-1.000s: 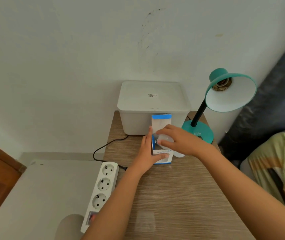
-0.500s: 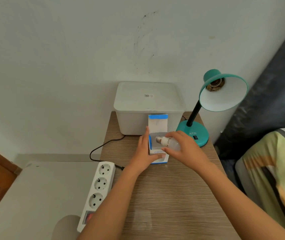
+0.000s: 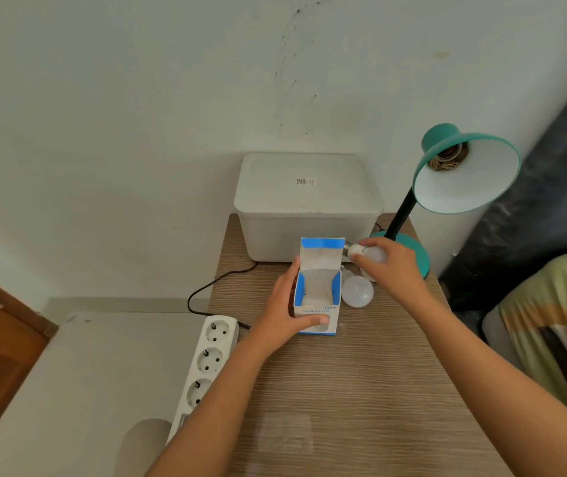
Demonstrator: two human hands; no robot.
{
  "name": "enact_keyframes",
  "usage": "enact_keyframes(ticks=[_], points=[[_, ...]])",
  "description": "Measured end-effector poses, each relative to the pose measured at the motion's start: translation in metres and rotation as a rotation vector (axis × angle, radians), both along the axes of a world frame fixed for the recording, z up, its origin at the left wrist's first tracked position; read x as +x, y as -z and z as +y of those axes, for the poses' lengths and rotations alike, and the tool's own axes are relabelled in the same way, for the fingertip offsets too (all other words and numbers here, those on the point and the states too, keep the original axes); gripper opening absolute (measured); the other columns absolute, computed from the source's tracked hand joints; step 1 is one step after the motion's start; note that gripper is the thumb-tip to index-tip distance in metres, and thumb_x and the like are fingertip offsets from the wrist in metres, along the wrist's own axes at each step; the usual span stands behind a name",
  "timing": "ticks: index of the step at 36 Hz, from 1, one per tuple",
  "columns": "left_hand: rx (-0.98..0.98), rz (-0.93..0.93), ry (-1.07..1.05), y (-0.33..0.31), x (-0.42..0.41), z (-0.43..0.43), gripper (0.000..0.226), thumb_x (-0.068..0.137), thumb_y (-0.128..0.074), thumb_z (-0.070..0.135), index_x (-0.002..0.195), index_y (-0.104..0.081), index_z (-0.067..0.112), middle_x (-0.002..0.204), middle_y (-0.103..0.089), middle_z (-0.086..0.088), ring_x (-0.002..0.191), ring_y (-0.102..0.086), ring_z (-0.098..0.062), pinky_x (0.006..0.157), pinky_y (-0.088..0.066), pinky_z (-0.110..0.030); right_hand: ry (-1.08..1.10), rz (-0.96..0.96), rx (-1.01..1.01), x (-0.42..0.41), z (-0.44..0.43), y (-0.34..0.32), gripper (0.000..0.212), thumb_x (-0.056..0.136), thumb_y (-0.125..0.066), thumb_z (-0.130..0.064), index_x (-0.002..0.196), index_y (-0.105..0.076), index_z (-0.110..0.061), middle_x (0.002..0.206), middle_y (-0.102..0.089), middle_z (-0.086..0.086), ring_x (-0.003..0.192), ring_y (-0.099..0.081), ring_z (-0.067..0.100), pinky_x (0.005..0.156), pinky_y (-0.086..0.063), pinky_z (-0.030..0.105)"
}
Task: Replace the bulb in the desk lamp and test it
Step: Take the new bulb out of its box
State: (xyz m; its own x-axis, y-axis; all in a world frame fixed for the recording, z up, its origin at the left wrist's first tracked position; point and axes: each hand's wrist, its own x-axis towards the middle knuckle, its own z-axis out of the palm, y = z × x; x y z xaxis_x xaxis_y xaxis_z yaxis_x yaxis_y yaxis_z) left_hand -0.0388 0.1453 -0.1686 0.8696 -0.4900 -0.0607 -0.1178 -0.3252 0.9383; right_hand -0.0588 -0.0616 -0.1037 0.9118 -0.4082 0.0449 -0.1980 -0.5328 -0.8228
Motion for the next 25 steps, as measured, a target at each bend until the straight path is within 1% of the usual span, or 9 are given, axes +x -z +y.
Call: enact_keyframes(ticks=[3, 6, 9, 12, 13, 17, 20, 23, 25], points=[[-0.002, -0.002, 0.0, -0.001, -0.004, -0.001, 0.105, 0.068, -0.083, 0.028, 0.142, -0.011, 0.051, 0.124, -0.031, 0.035, 0.12, -0.039, 0.01, 0.091, -0.047, -0.018, 0.009, 0.004, 0.026, 0.007, 0.003, -0.003, 0.031, 0.079, -0.069, -0.027, 0.108, -0.065, -0.016, 0.1, -0.06, 0.001, 0.091, -0.053, 0.013, 0.074, -0.043, 0.025], [-0.015, 0.006, 0.003, -0.001, -0.006, -0.003, 0.105, 0.067, -0.083, 0.029, 0.14, -0.012, 0.054, 0.13, -0.033, 0.03, 0.124, -0.041, 0.001, 0.096, -0.05, -0.029, -0.014, 0.018, 0.042, 0.012, 0.007, -0.006, 0.033, 0.08, -0.069, -0.026, 0.11, -0.064, -0.014, 0.102, -0.058, 0.002, 0.091, -0.051, 0.014, 0.073, -0.043, 0.028], [-0.042, 0.018, -0.015, 0.001, -0.006, -0.002, 0.104, 0.066, -0.083, 0.034, 0.14, -0.013, 0.054, 0.142, -0.033, 0.018, 0.127, -0.039, 0.0, 0.1, -0.047, -0.033, -0.028, 0.029, 0.028, 0.012, 0.012, -0.006, 0.036, 0.077, -0.072, -0.029, 0.11, -0.064, -0.016, 0.102, -0.059, 0.001, 0.092, -0.051, 0.013, 0.073, -0.04, 0.025], [-0.038, 0.019, -0.013, 0.0, -0.007, -0.005, 0.103, 0.068, -0.082, 0.033, 0.142, -0.013, 0.05, 0.145, -0.031, 0.013, 0.128, -0.037, -0.002, 0.103, -0.043, -0.032, -0.035, 0.035, -0.002, 0.004, 0.014, -0.001, 0.042, 0.073, -0.075, -0.035, 0.11, -0.064, -0.02, 0.102, -0.06, 0.0, 0.09, -0.053, 0.012, 0.064, -0.04, 0.019], [-0.036, 0.018, -0.012, -0.001, -0.007, -0.006, 0.102, 0.069, -0.082, 0.031, 0.143, -0.014, 0.047, 0.144, -0.031, 0.012, 0.127, -0.038, -0.003, 0.102, -0.043, -0.031, -0.04, 0.034, -0.014, 0.001, 0.015, 0.001, 0.043, 0.073, -0.075, -0.035, 0.112, -0.063, -0.02, 0.104, -0.06, 0.0, 0.091, -0.053, 0.013, 0.065, -0.04, 0.019], [0.016, -0.058, -0.031, 0.0, -0.008, -0.014, 0.096, 0.069, -0.082, 0.026, 0.141, -0.021, 0.04, 0.138, -0.03, 0.008, 0.122, -0.04, -0.004, 0.096, -0.043, -0.022, -0.028, -0.023, -0.095, -0.011, 0.019, 0.005, 0.05, 0.075, -0.074, -0.029, 0.121, -0.057, -0.017, 0.117, -0.058, 0.005, 0.098, -0.049, 0.011, 0.081, -0.038, 0.024], [0.056, -0.125, -0.052, 0.002, -0.008, -0.017, 0.094, 0.07, -0.082, 0.026, 0.143, -0.023, 0.032, 0.145, -0.026, 0.005, 0.124, -0.034, -0.003, 0.095, -0.039, -0.014, -0.02, -0.048, -0.165, -0.018, 0.023, 0.008, 0.053, 0.077, -0.072, -0.027, 0.125, -0.053, -0.016, 0.119, -0.054, 0.006, 0.097, -0.044, 0.009, 0.082, -0.034, 0.023], [0.113, -0.186, -0.031, 0.002, -0.007, -0.02, 0.092, 0.072, -0.08, 0.027, 0.144, -0.024, 0.029, 0.15, -0.021, 0.005, 0.125, -0.027, 0.001, 0.083, -0.031, 0.002, -0.011, -0.064, -0.182, -0.023, 0.027, 0.01, 0.055, 0.078, -0.07, -0.026, 0.128, -0.049, -0.015, 0.121, -0.05, 0.007, 0.099, -0.041, 0.008, 0.084, -0.034, 0.022], [0.142, -0.202, -0.021, 0.002, -0.006, -0.02, 0.091, 0.073, -0.079, 0.028, 0.145, -0.024, 0.029, 0.151, -0.02, 0.005, 0.126, -0.028, 0.0, 0.077, -0.03, 0.006, -0.007, -0.07, -0.183, -0.024, 0.028, 0.012, 0.056, 0.079, -0.07, -0.024, 0.129, -0.048, -0.014, 0.123, -0.049, 0.008, 0.102, -0.043, 0.01, 0.084, -0.035, 0.021]])
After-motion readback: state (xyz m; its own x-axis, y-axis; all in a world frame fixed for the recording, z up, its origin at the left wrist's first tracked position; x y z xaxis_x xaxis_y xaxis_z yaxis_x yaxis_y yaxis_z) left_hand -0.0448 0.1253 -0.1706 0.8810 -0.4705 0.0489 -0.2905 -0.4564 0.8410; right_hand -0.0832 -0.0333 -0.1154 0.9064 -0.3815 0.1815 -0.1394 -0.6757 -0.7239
